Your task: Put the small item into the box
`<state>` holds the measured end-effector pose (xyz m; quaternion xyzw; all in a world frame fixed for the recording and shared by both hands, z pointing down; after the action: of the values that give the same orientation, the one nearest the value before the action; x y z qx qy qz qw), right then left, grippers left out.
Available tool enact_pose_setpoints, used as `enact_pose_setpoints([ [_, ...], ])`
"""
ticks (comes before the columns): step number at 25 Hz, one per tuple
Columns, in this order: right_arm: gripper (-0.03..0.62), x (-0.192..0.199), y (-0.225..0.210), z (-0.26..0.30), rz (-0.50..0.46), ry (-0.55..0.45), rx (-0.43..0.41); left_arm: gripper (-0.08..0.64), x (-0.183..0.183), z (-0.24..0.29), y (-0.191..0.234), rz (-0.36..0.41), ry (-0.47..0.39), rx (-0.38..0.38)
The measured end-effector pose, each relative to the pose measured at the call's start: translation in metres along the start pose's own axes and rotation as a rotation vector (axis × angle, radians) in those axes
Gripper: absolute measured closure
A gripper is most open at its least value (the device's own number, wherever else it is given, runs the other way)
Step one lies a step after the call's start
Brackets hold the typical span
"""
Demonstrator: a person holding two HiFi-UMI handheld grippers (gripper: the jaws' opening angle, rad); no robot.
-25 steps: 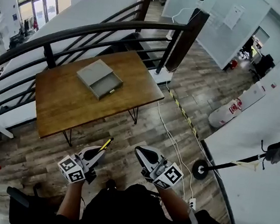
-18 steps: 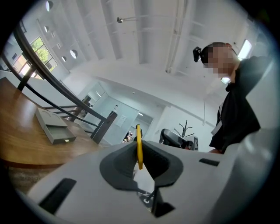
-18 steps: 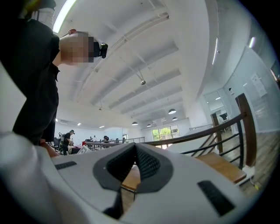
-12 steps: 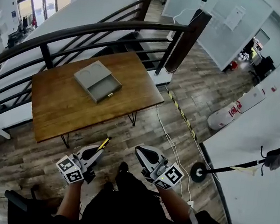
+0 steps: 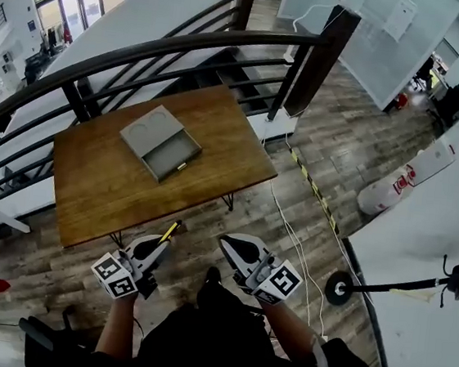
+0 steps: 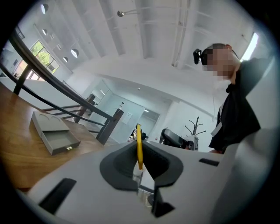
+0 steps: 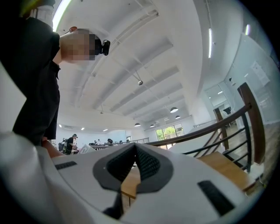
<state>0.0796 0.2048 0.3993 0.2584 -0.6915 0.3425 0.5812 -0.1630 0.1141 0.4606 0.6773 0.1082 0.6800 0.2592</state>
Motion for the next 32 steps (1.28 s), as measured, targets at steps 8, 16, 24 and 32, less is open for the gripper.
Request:
enact_pose_setpoints([
  [8, 0.581, -0.009, -0.090, 0.008, -0.044, 0.080, -0.016, 0.523, -0.034, 0.060, 0.018, 0.020, 0.005, -0.039],
  [16, 0.581, -0.018, -0.151, 0.017, -0.021, 0.034, -0.069, 0.523, -0.057, 0.099, 0.037, 0.016, -0.006, -0.078],
  [24, 0.581, -0.015, -0.197, 0.026, -0.020, 0.032, -0.065, 0.523, -0.073, 0.114, 0.068, 0.019, -0.035, -0.129],
  [32, 0.581, -0.009, -0.239, 0.059, -0.003, 0.087, 0.000, 0.523, -0.069, 0.130, 0.119, -0.059, -0.059, -0.114],
])
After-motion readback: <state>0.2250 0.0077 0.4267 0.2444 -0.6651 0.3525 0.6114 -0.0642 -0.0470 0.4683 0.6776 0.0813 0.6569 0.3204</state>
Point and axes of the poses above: the fingertips, and each gripper's own axes: z forward along the fingers, y to its left, x out of its underside, the point moved 8 cm from there along -z, backward along the fingers, and after that the axes turned 6 degrees about y, right-handed, at the moved point
